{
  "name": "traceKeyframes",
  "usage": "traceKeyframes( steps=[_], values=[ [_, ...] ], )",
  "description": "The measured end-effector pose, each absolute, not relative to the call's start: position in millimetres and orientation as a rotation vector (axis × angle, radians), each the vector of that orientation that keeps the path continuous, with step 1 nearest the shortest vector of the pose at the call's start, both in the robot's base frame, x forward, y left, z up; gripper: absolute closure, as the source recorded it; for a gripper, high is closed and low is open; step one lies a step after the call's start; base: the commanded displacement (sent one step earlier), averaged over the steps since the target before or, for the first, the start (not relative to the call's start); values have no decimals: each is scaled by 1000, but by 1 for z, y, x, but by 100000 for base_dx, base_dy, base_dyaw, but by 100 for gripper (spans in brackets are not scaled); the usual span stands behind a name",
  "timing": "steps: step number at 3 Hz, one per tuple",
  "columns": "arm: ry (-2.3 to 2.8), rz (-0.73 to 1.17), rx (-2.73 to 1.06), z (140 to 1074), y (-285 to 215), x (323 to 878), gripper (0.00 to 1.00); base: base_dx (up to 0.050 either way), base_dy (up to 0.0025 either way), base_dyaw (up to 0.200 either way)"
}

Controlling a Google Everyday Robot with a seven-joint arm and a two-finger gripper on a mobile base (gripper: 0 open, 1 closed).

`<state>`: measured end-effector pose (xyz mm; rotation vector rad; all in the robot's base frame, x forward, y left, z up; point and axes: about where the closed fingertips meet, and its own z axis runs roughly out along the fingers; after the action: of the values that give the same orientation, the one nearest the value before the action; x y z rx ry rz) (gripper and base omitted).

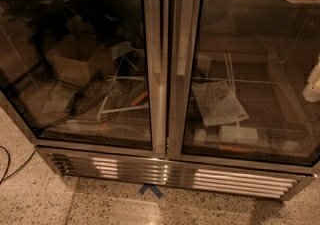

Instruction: Place blue chip bag into bottom drawer

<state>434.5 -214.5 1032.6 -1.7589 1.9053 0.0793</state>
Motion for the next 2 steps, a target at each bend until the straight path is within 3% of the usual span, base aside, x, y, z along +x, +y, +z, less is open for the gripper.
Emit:
traceKeyframes(
  steps=[2],
  values=[
    [1855,151,-1749,1041,-194,433,0,0,0,0]
  ],
)
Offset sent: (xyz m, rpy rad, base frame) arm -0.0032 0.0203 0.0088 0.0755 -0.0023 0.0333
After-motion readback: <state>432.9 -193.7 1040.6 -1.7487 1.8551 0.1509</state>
